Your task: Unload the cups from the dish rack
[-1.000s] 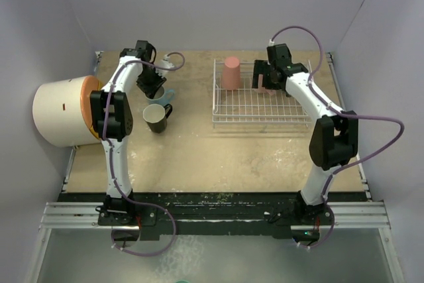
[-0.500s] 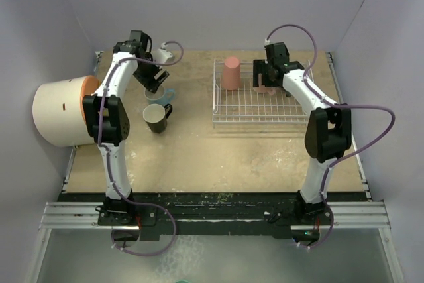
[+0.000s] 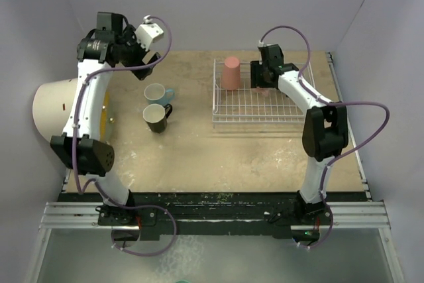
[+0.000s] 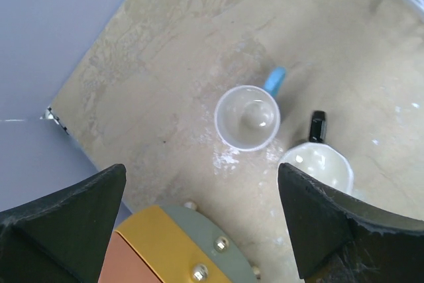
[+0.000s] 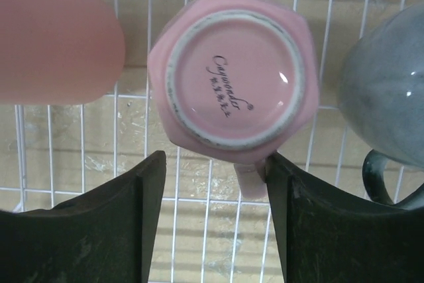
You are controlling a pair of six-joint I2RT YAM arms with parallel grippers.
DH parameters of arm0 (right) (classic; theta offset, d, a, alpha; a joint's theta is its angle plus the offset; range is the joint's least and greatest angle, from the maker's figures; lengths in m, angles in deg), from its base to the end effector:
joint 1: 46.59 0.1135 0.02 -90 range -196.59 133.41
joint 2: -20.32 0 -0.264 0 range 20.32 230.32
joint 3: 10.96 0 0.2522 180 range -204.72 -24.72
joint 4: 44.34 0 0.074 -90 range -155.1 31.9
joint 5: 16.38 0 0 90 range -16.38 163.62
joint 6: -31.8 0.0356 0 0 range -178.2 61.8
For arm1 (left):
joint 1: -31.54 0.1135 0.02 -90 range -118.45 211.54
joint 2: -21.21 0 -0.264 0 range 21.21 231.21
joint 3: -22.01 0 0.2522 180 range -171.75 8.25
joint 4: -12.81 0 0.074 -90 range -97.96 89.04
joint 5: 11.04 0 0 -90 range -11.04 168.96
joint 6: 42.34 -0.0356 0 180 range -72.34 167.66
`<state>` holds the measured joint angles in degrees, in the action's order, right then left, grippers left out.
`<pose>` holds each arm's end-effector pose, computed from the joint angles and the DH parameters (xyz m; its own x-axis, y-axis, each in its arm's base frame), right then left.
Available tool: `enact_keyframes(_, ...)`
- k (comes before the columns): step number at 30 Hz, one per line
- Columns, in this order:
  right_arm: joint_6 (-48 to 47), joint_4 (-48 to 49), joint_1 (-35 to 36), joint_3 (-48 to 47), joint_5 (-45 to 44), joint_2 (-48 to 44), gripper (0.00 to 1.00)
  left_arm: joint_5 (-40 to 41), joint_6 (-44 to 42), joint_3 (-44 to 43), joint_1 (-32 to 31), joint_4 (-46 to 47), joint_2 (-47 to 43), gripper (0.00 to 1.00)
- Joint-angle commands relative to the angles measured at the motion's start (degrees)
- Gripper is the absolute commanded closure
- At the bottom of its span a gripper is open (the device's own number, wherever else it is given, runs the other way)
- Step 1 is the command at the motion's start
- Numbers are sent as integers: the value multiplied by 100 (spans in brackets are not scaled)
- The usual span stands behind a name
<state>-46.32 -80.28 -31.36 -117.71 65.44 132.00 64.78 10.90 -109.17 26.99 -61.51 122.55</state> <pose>0.4369 0.1137 0.2657 -0.6500 0.0342 -0.7592 -0.0229 0.9977 0.0646 0.3662 -0.0379 0.4218 -0.4093 0.6146 -0.6743 0.6192 0.7299 0.2895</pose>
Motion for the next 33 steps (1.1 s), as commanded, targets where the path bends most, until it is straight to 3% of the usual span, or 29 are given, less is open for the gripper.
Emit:
enact_keyframes(1,229,120,138,103,-269,-244,39,-565,286,601,21,158,-639,1)
enact_keyframes(13,475,28,220,6,-394,-20,61,-1219,333,2345,16,305,-1741,1)
enact_keyframes(18,570,-191,242,-56,-703,0,93,-1257,361,2564,7,331,-1912,1)
enact_keyframes(20,566,-202,295,-36,-825,-101,100,-1276,336,2603,7,387,-1992,1)
enact_keyframes(27,484,-380,830,-141,-1196,-700,100,-1518,317,2897,7,547,-2304,1)
enact_keyframes(33,1161,-488,1299,140,-983,-1712,100,-2138,-490,3404,7,594,-2967,1)
